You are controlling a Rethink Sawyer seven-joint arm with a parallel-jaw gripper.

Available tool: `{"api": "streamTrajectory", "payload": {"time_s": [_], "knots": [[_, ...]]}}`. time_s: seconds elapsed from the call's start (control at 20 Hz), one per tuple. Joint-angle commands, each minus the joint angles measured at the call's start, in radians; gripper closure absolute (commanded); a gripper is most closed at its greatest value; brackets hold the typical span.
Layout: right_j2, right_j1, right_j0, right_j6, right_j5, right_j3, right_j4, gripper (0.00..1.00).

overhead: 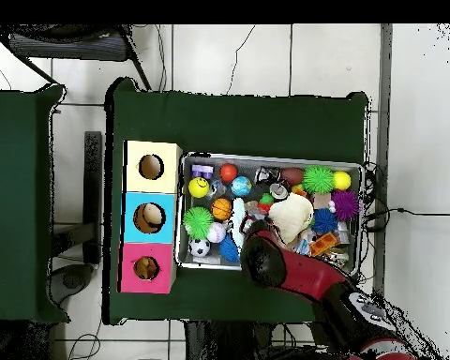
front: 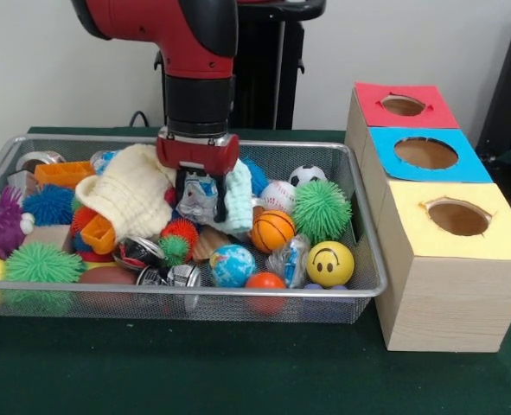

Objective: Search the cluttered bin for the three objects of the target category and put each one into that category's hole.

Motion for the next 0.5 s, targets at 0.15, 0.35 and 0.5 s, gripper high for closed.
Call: {"api": "streamTrajectory", "payload": {"time_s": [0.15,0.35,0.5], "knots": [[0.02,0.018,0.0,0.272,-0.092,0.247,0.007,0.0],[0.022,0.012,0.005,0.277,-0.145,0.285,0.018,0.0],[0.031,0.011,-0.003,0.272,-0.173,0.298,0.023,0.0]]}}
